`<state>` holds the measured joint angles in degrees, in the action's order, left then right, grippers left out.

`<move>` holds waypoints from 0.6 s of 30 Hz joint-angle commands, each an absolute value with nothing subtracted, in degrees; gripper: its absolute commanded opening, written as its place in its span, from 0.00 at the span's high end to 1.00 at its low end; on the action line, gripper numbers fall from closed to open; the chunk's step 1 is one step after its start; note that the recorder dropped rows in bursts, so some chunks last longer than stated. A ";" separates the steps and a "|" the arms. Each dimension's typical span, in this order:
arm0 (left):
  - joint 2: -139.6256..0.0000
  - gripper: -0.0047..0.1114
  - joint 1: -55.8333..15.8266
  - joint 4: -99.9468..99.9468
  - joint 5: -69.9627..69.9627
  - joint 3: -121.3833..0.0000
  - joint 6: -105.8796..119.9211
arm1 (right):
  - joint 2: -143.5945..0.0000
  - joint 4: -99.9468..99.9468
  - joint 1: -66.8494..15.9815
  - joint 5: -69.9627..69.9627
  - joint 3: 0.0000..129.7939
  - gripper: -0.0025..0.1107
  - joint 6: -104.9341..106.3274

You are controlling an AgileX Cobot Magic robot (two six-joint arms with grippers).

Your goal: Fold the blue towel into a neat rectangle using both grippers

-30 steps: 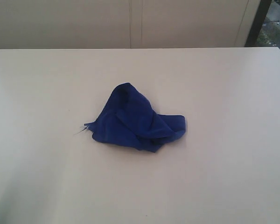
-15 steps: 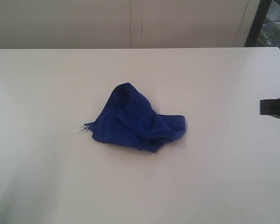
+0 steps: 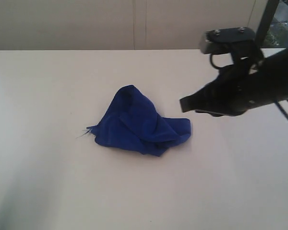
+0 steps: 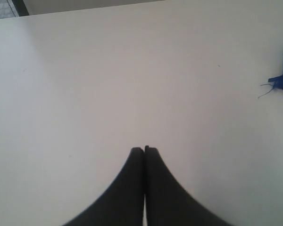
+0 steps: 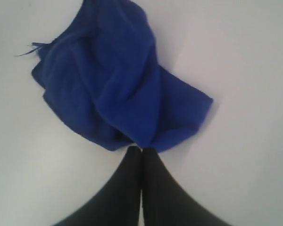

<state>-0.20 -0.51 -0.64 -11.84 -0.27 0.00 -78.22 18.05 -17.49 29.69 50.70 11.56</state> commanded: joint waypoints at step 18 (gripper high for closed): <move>0.00 0.96 -0.66 -1.26 -11.64 0.00 0.00 | -108.46 14.41 -34.94 32.77 75.29 0.98 9.04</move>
